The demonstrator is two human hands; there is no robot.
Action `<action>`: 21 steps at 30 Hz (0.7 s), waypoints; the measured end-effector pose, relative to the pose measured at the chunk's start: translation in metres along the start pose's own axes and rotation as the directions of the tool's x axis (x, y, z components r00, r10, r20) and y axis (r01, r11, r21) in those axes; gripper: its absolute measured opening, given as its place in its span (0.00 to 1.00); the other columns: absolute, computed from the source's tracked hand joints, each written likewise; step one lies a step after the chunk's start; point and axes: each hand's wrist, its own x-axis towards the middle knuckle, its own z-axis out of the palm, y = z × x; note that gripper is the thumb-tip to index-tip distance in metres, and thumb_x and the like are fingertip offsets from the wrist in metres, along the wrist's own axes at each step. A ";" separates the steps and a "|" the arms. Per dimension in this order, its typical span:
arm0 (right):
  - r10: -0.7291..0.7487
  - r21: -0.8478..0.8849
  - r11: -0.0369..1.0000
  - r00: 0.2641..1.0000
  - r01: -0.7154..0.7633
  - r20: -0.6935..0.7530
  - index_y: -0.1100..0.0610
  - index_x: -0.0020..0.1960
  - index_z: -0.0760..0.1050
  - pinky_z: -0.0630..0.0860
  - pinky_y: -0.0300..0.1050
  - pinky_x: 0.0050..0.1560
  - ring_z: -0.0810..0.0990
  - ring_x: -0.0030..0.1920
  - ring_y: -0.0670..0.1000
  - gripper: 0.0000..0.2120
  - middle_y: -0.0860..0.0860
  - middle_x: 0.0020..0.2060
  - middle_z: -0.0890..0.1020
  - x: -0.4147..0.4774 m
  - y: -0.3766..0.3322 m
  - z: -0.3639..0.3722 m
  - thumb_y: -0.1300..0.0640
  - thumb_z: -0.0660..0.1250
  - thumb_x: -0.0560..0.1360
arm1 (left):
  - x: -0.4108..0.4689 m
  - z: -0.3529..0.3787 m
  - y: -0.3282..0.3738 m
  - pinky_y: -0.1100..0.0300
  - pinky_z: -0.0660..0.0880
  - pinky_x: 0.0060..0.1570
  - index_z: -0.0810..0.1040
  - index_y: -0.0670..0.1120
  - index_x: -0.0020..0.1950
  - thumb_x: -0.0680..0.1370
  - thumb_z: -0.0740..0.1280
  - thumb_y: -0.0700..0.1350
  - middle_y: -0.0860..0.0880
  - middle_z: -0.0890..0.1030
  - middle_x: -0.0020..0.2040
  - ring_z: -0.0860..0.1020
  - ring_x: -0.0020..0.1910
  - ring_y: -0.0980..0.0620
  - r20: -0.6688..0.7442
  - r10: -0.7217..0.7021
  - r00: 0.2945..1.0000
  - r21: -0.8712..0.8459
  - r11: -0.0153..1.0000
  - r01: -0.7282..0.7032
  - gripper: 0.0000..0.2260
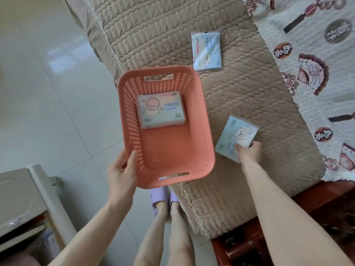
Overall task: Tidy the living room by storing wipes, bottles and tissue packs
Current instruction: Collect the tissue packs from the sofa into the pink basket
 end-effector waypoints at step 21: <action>-0.592 0.479 0.796 0.644 0.371 0.485 0.53 0.46 0.77 0.80 0.38 0.47 0.81 0.41 0.41 0.12 0.43 0.39 0.85 -0.135 -0.128 -0.056 0.70 0.66 0.74 | -0.010 -0.031 0.012 0.50 0.77 0.50 0.82 0.53 0.45 0.82 0.62 0.42 0.49 0.84 0.42 0.80 0.44 0.48 -0.019 -0.050 0.999 -0.041 0.998 0.050 0.13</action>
